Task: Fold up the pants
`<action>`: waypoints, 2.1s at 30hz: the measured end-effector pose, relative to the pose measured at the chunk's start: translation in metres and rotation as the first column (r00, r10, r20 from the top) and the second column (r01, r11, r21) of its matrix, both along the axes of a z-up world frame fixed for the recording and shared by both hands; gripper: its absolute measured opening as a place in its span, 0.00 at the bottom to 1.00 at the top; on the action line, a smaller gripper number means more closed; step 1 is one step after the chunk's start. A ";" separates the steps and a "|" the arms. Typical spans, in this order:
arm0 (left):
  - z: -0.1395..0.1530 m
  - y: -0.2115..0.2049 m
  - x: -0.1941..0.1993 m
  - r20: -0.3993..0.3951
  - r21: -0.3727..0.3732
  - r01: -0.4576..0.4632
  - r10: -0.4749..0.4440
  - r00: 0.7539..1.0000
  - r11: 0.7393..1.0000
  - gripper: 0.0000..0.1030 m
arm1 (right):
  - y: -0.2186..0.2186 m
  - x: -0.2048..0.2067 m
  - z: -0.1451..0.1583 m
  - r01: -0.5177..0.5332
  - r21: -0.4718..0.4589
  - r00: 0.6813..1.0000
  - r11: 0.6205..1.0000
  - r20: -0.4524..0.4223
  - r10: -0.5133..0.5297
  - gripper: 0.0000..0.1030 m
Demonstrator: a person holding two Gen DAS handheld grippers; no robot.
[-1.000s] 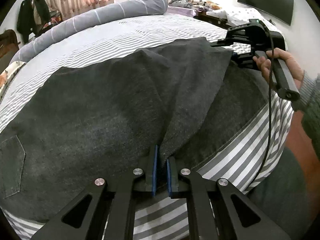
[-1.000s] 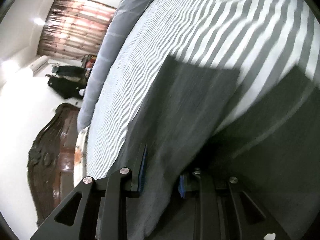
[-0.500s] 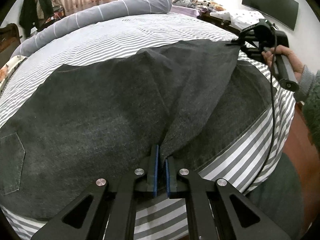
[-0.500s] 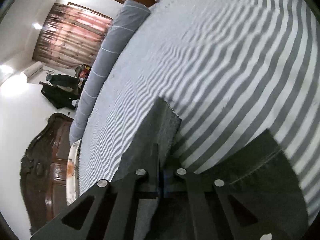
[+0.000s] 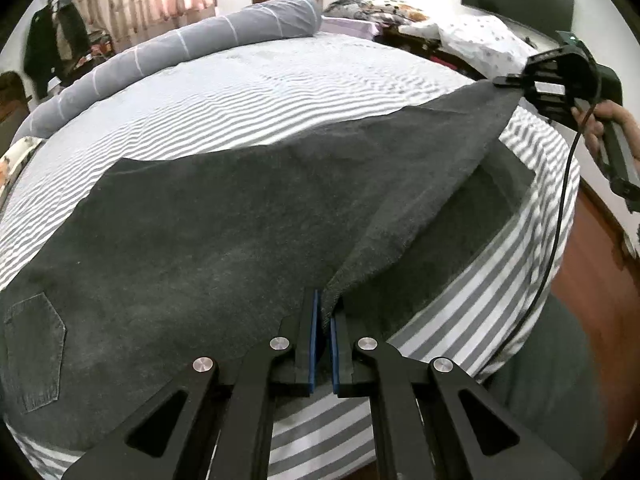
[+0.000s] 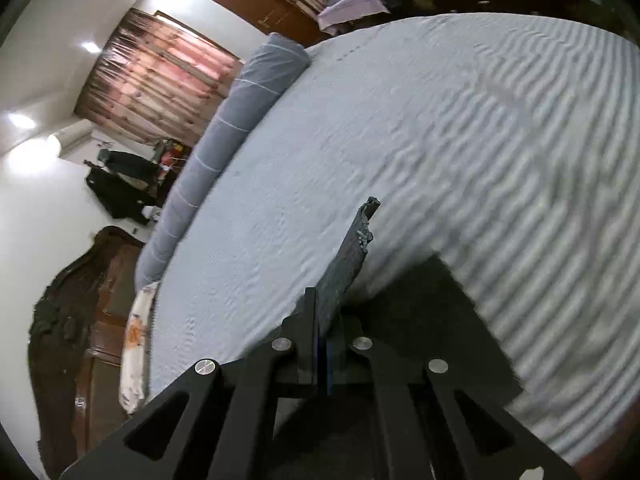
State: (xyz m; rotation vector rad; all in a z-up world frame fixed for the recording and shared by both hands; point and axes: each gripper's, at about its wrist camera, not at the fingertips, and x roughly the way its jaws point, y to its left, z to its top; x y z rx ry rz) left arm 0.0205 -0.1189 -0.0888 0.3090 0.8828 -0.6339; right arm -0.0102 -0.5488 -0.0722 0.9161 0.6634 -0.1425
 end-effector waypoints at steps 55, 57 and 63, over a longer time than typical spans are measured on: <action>0.027 0.152 0.122 -0.094 -0.112 -0.574 0.567 0.818 0.811 0.54 | 0.175 0.110 0.016 -0.565 -0.044 0.816 0.824 -0.180 0.550 0.44; 0.020 0.152 0.132 -0.106 -0.104 -0.603 0.594 0.798 0.791 0.54 | 0.211 0.149 0.011 -0.648 -0.004 0.748 0.761 -0.187 0.636 0.44; -0.001 0.159 0.135 -0.126 -0.059 -0.600 0.590 0.797 0.798 0.53 | 0.295 0.237 -0.011 -0.769 0.170 0.585 0.616 -0.201 0.786 0.44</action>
